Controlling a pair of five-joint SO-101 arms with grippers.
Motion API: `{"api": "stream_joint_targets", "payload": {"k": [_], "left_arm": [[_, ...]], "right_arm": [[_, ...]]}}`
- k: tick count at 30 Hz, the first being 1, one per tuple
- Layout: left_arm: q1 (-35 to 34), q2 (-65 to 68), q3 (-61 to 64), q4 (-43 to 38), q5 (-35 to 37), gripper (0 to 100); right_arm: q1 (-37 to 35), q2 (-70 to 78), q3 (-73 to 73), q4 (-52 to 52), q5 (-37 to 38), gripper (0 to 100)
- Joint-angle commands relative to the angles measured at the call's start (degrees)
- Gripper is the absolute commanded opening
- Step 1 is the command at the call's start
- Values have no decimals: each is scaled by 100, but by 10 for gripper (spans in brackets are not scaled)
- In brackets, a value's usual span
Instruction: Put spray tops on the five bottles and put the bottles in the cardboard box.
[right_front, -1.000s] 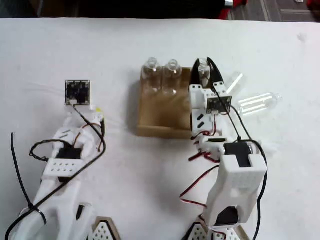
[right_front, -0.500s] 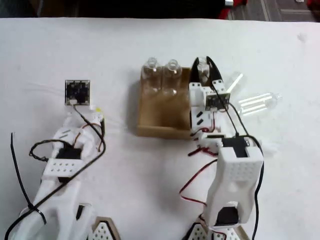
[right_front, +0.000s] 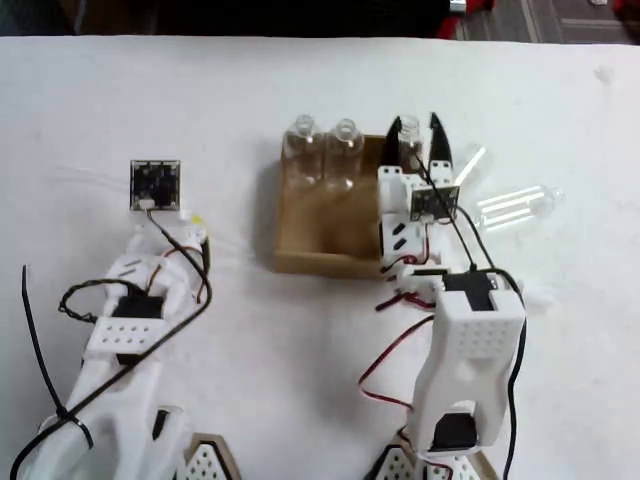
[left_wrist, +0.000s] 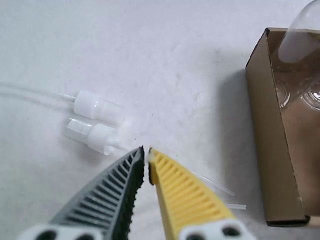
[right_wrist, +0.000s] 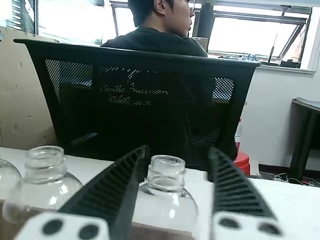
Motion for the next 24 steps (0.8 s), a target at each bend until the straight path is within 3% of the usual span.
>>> {"api": "stream_joint_targets", "payload": {"k": [1,10,18,21,24], "left_arm": [[57,-84,-70,-18,-62,24],[57,-84,-70,-18,-62,24],[57,-84,-70,-26,-62,24],[57,-84,-70,-26,-62,24],[57,-84,-70,-26,-62,24]], "right_arm": [[-171,-119,0,-145,0,192],[-145,-215,44,-154,0,166],[-127,-1552,905,-31,-53,166],[-110,-2396,1160,690,-53,165],[-57,-3477,1187,2193,-308,163]]}}
